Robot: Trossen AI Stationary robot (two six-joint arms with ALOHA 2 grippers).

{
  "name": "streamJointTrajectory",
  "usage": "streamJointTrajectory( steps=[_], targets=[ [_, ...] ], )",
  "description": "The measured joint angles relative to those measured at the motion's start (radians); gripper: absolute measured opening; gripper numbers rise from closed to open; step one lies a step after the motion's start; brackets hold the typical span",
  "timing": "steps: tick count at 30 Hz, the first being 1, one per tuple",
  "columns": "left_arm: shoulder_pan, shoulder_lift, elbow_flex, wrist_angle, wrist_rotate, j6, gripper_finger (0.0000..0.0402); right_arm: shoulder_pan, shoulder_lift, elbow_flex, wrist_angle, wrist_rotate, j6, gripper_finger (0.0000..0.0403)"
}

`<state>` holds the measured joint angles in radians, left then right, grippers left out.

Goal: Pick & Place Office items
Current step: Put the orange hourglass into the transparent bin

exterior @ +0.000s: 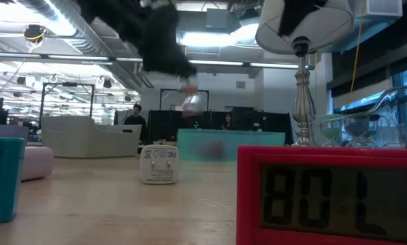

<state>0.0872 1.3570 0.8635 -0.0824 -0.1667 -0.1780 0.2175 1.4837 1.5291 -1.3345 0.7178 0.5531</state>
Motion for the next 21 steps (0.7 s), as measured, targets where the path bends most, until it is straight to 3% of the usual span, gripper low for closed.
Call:
streamJointTrajectory(
  steps=[5, 8, 12, 17, 21],
  targets=[
    [-0.076, -0.114, 0.001, 0.072, -0.089, 0.05, 0.0211, 0.036, 0.0, -0.034, 0.201, 0.218, -0.202, 0.0314],
    [-0.154, -0.189, -0.01, 0.089, -0.201, 0.092, 0.0211, 0.04, -0.001, -0.097, 0.32, 0.259, -0.285, 0.0314],
    [-0.256, -0.269, -0.05, 0.137, -0.33, 0.127, 0.0211, 0.026, 0.0, -0.236, 0.538, 0.2, -0.38, 0.0314],
    [-0.337, -0.308, -0.072, 0.154, -0.444, 0.137, 0.0211, -0.033, 0.0, -0.44, 0.882, -0.02, -0.466, 0.0314],
    [-0.376, -0.309, -0.072, 0.162, -0.48, 0.121, 0.0211, -0.076, 0.0, -0.571, 1.171, -0.169, -0.482, 0.0314]
  ],
)
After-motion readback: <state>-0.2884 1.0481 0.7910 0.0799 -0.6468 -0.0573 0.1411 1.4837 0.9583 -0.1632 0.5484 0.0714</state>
